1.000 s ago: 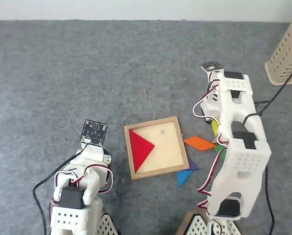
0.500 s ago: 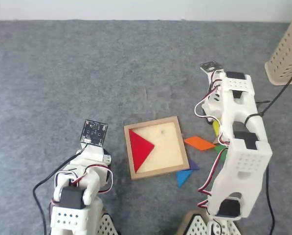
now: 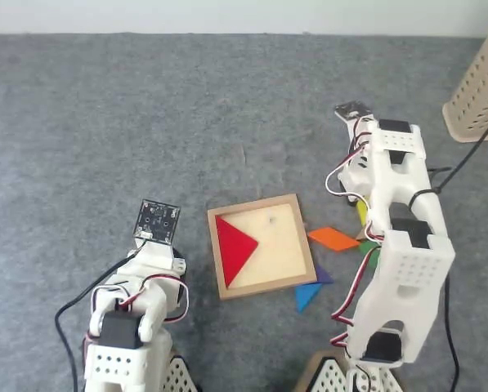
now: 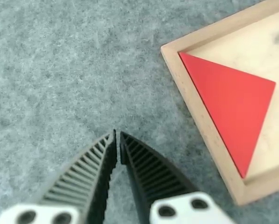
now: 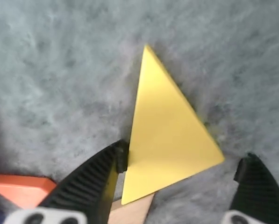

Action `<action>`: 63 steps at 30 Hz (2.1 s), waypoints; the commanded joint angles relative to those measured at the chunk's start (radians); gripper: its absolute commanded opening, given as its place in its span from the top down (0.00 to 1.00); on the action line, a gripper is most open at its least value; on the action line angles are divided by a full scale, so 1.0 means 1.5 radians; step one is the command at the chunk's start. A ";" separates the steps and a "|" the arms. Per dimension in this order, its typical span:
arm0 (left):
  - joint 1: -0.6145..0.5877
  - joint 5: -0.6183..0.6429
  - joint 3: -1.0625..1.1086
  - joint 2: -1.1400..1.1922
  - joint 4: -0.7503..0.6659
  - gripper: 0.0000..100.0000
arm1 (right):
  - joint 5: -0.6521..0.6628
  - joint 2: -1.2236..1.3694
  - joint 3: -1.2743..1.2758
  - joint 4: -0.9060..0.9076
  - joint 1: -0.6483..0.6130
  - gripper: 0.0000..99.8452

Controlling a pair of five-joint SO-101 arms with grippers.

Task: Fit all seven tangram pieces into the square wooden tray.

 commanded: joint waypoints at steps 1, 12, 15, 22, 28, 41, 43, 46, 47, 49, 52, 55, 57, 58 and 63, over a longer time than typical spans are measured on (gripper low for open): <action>-0.004 0.005 -0.013 -0.014 0.004 0.99 | 0.015 -0.017 -0.040 -0.034 0.002 0.62; -0.004 0.005 -0.013 -0.014 0.004 0.99 | 0.010 0.026 -0.038 -0.053 0.003 0.69; -0.004 0.005 -0.013 -0.014 0.004 0.99 | 0.009 0.026 -0.038 -0.056 0.003 0.76; -0.004 0.005 -0.013 -0.014 0.004 0.99 | -0.025 0.020 -0.038 -0.048 0.006 0.77; -0.004 0.005 -0.013 -0.014 0.004 0.99 | -0.080 -0.055 -0.041 0.015 0.002 0.77; -0.004 0.005 -0.013 -0.014 0.004 0.99 | -0.457 -0.226 -0.038 0.204 -0.170 0.77; -0.004 0.005 -0.013 -0.014 0.004 0.99 | -0.544 -0.208 -0.040 0.202 -0.211 0.77; -0.004 0.005 -0.013 -0.014 0.004 0.99 | -0.597 -0.169 -0.042 0.175 -0.269 0.77; -0.004 0.005 -0.013 -0.014 0.004 0.99 | -0.610 -0.155 -0.042 0.167 -0.286 0.77; -0.004 0.005 -0.013 -0.014 0.004 0.99 | -0.657 -0.136 -0.042 0.153 -0.314 0.77; -0.004 0.005 -0.013 -0.014 0.004 0.99 | -0.741 -0.117 -0.042 0.136 -0.330 0.77; -0.004 0.005 -0.013 -0.014 0.004 0.99 | -0.803 -0.111 -0.042 0.111 -0.339 0.77; -0.004 0.005 -0.013 -0.014 0.004 0.99 | -0.843 -0.110 -0.042 0.097 -0.346 0.77; -0.004 0.005 -0.013 -0.014 0.004 0.99 | -0.863 -0.110 -0.042 0.096 -0.352 0.76; -0.004 0.005 -0.013 -0.014 0.004 0.99 | -0.918 -0.110 -0.042 0.096 -0.383 0.76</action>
